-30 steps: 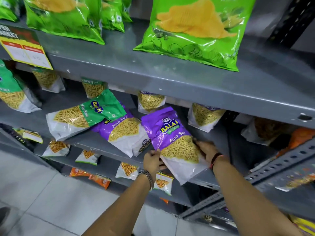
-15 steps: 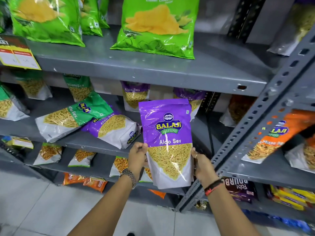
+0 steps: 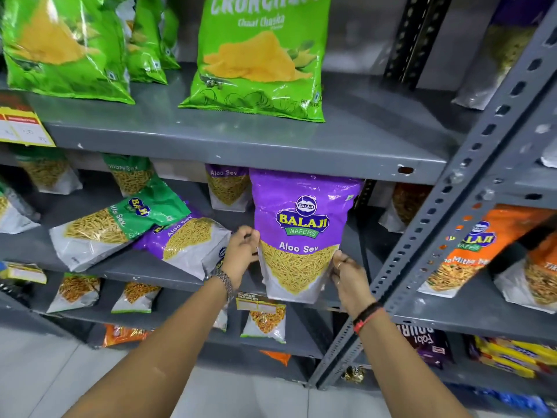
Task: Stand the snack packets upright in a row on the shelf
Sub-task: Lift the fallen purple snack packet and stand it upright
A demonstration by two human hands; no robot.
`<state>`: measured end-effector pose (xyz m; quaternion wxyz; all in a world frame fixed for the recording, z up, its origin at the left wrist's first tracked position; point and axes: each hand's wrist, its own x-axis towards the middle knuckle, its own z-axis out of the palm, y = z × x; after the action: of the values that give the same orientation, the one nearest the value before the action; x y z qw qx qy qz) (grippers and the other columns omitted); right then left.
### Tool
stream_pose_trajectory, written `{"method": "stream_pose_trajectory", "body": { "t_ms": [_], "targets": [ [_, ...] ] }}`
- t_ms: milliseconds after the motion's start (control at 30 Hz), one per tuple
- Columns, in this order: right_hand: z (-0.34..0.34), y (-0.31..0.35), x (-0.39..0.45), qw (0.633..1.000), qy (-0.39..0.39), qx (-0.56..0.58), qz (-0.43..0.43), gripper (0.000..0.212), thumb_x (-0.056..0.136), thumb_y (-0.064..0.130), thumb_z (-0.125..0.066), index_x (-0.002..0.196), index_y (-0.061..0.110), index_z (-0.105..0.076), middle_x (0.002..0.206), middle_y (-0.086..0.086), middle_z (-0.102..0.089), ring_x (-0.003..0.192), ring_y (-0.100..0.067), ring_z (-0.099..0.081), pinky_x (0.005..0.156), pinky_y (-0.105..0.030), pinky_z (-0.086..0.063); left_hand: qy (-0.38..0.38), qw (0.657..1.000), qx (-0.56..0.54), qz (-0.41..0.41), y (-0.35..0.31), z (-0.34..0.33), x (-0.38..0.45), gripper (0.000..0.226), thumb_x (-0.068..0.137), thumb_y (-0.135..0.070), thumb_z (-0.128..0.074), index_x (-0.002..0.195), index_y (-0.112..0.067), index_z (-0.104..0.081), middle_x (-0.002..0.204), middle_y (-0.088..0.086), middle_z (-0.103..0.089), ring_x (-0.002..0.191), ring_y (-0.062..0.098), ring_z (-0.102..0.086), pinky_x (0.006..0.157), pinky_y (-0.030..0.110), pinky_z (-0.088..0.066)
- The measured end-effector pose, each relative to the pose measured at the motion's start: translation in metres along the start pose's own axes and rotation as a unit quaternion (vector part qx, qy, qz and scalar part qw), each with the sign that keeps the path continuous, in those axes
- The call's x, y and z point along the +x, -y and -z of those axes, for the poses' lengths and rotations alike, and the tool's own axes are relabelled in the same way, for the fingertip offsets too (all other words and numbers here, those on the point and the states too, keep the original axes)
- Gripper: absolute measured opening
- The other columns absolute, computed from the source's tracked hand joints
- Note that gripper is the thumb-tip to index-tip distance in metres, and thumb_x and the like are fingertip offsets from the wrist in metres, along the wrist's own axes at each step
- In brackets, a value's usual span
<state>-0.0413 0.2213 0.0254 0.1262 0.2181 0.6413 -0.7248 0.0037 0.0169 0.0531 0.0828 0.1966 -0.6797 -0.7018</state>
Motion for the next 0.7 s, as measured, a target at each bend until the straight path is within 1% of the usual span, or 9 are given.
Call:
{"method": "stream_pose_trajectory", "body": {
  "t_ms": [67, 133, 200, 333, 400, 500, 533, 633, 700],
  "targets": [
    [-0.007, 0.010, 0.009, 1.000, 0.001, 0.007, 0.014, 0.019, 0.093, 0.015, -0.050, 0.079, 0.012, -0.062, 0.094, -0.015, -0.063, 0.087, -0.023, -0.055, 0.088, -0.044, -0.049, 0.004, 1.000, 0.008, -0.005, -0.009, -0.006, 0.015, 0.024, 0.096, -0.019, -0.040, 0.072, -0.021, -0.043, 0.075, -0.001, -0.051, 0.072, 0.009, -0.052, 0.071, 0.026, -0.049],
    [-0.016, 0.019, 0.018, 0.998, -0.004, 0.047, 0.029, 0.018, 0.094, 0.014, -0.051, 0.079, 0.013, -0.061, 0.089, -0.014, -0.063, 0.076, -0.022, -0.056, 0.071, -0.036, -0.047, 0.009, 1.000, -0.001, 0.000, -0.014, -0.012, 0.030, 0.023, 0.096, -0.018, -0.040, 0.073, -0.019, -0.043, 0.082, 0.004, -0.053, 0.077, 0.012, -0.052, 0.078, 0.032, -0.050],
    [-0.022, 0.025, 0.026, 0.995, -0.028, 0.086, 0.028, 0.025, 0.091, 0.009, -0.053, 0.068, 0.017, -0.057, 0.078, -0.011, -0.061, 0.066, -0.021, -0.053, 0.060, -0.028, -0.042, 0.007, 1.000, -0.014, 0.009, -0.014, -0.020, 0.041, 0.024, 0.096, -0.016, -0.039, 0.073, -0.019, -0.043, 0.089, 0.011, -0.052, 0.084, 0.018, -0.051, 0.087, 0.040, -0.047],
    [-0.021, 0.020, 0.038, 0.994, -0.090, 0.041, 0.052, 0.027, 0.091, 0.004, -0.051, 0.067, 0.015, -0.058, 0.093, -0.015, -0.060, 0.088, -0.022, -0.051, 0.076, -0.035, -0.042, 0.009, 0.999, -0.032, 0.016, 0.001, -0.038, 0.047, 0.024, 0.096, -0.014, -0.040, 0.072, -0.019, -0.042, 0.082, 0.008, -0.048, 0.087, 0.020, -0.046, 0.082, 0.036, -0.047],
    [-0.018, 0.014, 0.037, 0.991, -0.110, 0.021, 0.074, 0.017, 0.093, 0.010, -0.052, 0.083, 0.004, -0.063, 0.095, -0.012, -0.059, 0.091, -0.020, -0.050, 0.082, -0.035, -0.043, 0.012, 0.999, -0.034, 0.013, 0.010, -0.042, 0.046, 0.018, 0.096, -0.016, -0.041, 0.078, -0.017, -0.047, 0.080, 0.006, -0.051, 0.083, 0.020, -0.049, 0.085, 0.037, -0.045],
    [-0.011, 0.000, 0.028, 0.991, -0.093, -0.059, 0.075, 0.018, 0.094, 0.021, -0.049, 0.097, 0.007, -0.059, 0.099, -0.011, -0.058, 0.093, -0.022, -0.053, 0.092, -0.042, -0.046, -0.021, 0.999, -0.028, 0.006, 0.020, -0.036, 0.040, 0.014, 0.094, -0.023, -0.045, 0.098, -0.012, -0.053, 0.095, 0.006, -0.059, 0.093, 0.018, -0.054, 0.092, 0.037, -0.044],
    [-0.009, -0.007, 0.023, 0.992, -0.074, -0.081, 0.063, 0.015, 0.094, 0.018, -0.047, 0.095, 0.008, -0.059, 0.097, -0.011, -0.058, 0.090, -0.023, -0.055, 0.089, -0.042, -0.048, -0.034, 0.999, -0.030, 0.004, 0.022, -0.031, 0.036, 0.018, 0.094, -0.025, -0.045, 0.103, -0.012, -0.052, 0.104, 0.005, -0.059, 0.100, 0.018, -0.055, 0.090, 0.035, -0.046],
    [-0.011, -0.032, 0.002, 0.992, 0.006, -0.121, 0.032, 0.020, 0.092, 0.003, -0.043, 0.084, 0.011, -0.059, 0.076, -0.005, -0.058, 0.063, -0.015, -0.052, 0.055, -0.023, -0.046, -0.055, 0.997, -0.053, -0.009, 0.029, -0.009, 0.012, 0.016, 0.096, -0.027, -0.041, 0.103, -0.016, -0.049, 0.115, 0.002, -0.060, 0.104, 0.018, -0.057, 0.081, 0.028, -0.045],
    [-0.022, -0.042, -0.011, 0.987, 0.073, -0.143, 0.027, 0.022, 0.094, 0.002, -0.042, 0.084, 0.013, -0.059, 0.077, -0.001, -0.060, 0.063, -0.011, -0.055, 0.051, -0.016, -0.045, -0.066, 0.996, -0.057, -0.022, 0.036, 0.012, -0.007, 0.018, 0.097, -0.026, -0.037, 0.104, -0.014, -0.049, 0.114, 0.003, -0.062, 0.101, 0.019, -0.060, 0.083, 0.028, -0.047]
  ]
}}
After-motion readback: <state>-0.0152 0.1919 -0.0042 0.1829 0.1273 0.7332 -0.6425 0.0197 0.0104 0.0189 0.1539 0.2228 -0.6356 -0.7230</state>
